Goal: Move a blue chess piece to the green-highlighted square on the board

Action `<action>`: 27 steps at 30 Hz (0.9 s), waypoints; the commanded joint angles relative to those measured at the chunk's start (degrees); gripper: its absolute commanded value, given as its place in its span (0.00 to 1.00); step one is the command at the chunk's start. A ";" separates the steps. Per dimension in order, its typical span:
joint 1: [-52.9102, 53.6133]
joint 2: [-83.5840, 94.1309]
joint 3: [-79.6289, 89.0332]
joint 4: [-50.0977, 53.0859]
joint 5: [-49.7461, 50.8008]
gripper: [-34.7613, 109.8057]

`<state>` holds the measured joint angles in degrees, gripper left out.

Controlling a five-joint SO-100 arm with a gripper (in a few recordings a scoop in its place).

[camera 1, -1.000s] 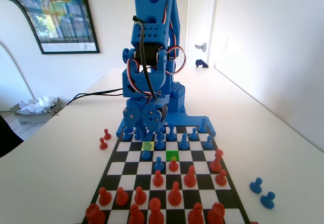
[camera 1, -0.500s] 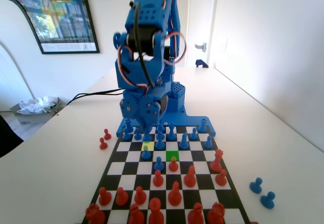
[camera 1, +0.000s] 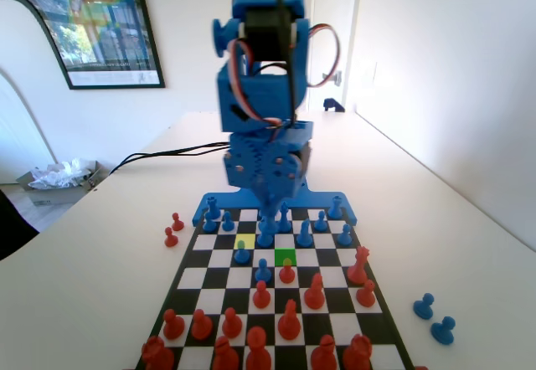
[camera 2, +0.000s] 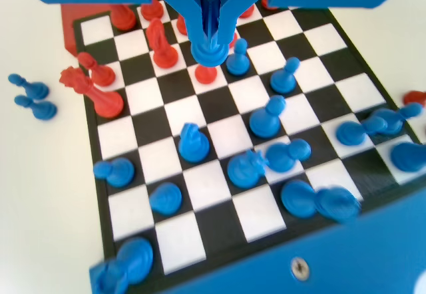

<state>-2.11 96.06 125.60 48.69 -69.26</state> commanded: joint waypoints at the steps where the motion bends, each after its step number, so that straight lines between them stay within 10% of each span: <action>1: -1.49 0.00 1.76 -3.60 -0.88 0.25; 27: 0.35 -6.94 6.59 -11.69 -4.66 0.25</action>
<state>-1.32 88.07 132.45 37.27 -72.86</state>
